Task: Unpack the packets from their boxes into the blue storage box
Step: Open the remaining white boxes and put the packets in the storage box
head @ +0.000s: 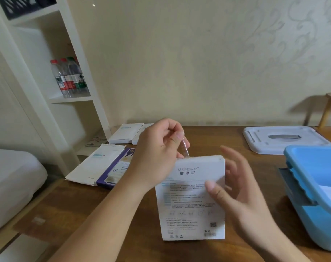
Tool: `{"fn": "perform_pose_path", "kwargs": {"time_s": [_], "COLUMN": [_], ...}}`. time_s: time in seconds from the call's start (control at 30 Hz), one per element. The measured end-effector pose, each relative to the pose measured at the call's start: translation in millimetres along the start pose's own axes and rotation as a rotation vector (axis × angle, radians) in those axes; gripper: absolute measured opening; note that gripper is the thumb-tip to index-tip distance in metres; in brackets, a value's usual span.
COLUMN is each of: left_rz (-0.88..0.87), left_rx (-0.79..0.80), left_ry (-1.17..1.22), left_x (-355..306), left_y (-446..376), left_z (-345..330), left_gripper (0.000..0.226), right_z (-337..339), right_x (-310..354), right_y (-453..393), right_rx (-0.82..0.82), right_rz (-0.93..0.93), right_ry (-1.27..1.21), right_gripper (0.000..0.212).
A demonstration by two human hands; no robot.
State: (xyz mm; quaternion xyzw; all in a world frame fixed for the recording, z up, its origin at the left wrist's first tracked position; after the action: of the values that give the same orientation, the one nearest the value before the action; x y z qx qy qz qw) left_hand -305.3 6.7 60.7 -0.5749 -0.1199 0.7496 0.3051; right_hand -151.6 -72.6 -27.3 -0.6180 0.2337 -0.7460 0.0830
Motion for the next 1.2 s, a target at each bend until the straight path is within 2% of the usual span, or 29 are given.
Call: {"fn": "perform_pose_path", "kwargs": {"time_s": [0.07, 0.13, 0.2, 0.27, 0.33, 0.37, 0.47, 0.53, 0.6, 0.63, 0.7, 0.77, 0.83, 0.97, 1.07, 1.13, 1.2], "left_rz": [-0.002, -0.016, -0.026, -0.009, 0.0, -0.011, -0.024, 0.057, 0.164, 0.218, 0.287, 0.226, 0.126, 0.09, 0.098, 0.115, 0.125], "left_rx": [0.041, 0.059, 0.056, 0.036, 0.016, 0.008, 0.0, 0.114, 0.245, 0.24, 0.112, 0.001, -0.073, -0.213, -0.235, -0.254, -0.274], "left_ry": [0.071, 0.113, 0.15, 0.194, 0.199, 0.197, 0.222, 0.339, 0.48, 0.532, 0.59, 0.573, 0.574, 0.604, 0.573, 0.547, 0.522], "left_x": [-1.3, -3.6, -6.2, -7.4, -7.4, -8.1, -7.0, 2.3, 16.3, 24.0, 39.0, 45.4, 42.0, 36.5, 33.9, 35.5, 36.8], "left_y": [2.8, 5.5, 8.1, 10.9, 14.6, 16.2, 17.9, 21.1, 32.8, 41.3, 57.3, 69.7, 76.6, 78.7, 77.2, 75.9, 75.9], "left_z": [0.7, 0.3, 0.4, 1.9, 2.7, 2.2, 4.7, 10.5, 15.0, 15.3, 11.4, 2.6, -5.7, -13.3, -15.5, -15.1, -15.4], "left_gripper": [0.022, 0.021, 0.02, 0.015, 0.012, 0.011, 0.011, 0.016, 0.033, 0.044, 0.058, 0.052, 0.034, 0.022, 0.018, 0.016, 0.017], "right_z": [9.3, 12.9, 13.3, 7.6, -0.7, -3.3, -7.6, -9.1, -9.0, -8.8, -10.7, -13.5, -15.7, -13.4, -8.2, -7.5, -6.1], "right_x": [24.8, 45.9, 57.1, 66.4, 72.9, 75.2, 78.2, 77.9, 76.5, 75.3, 73.2, 72.7, 73.9, 79.7, 82.9, 84.0, 83.7], "right_y": [-12.5, -25.9, -34.6, -36.3, -36.9, -38.6, -44.8, -45.1, -43.3, -42.7, -42.0, -42.9, -43.8, -48.9, -61.5, -71.4, -81.6], "right_rx": [-0.027, 0.055, 0.147, 0.23, 0.275, 0.26, 0.204, 0.171, 0.14, 0.126, 0.107, 0.089, 0.09, 0.189, 0.299, 0.295, 0.216], "right_rz": [0.081, 0.12, 0.129, 0.178, 0.234, 0.229, 0.211, 0.244, 0.247, 0.248, 0.258, 0.259, 0.241, 0.071, -0.266, -0.475, -0.506], "right_ry": [0.153, 0.397, 0.516, 0.609, 0.675, 0.664, 0.627, 0.673, 0.688, 0.687, 0.712, 0.742, 0.738, 0.645, 0.241, 0.004, 0.022], "right_gripper": [0.06, 0.037, 0.017, 0.018, 0.034, 0.034, 0.011, 0.006, 0.007, 0.008, 0.009, 0.01, 0.013, 0.011, 0.004, 0.005, 0.012]}}
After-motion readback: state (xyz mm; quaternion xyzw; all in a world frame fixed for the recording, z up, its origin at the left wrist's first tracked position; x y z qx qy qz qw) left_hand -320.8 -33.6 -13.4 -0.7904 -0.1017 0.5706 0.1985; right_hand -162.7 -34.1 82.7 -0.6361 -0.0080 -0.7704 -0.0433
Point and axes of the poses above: each hand's wrist, its own y-axis away from the middle knuckle, its own z-axis out of the back of the hand, x = y × z, the point moved 3 cm from there along -y, towards the middle knuckle, and after that the axes turned 5 degrees about y, right-handed, at the moved point
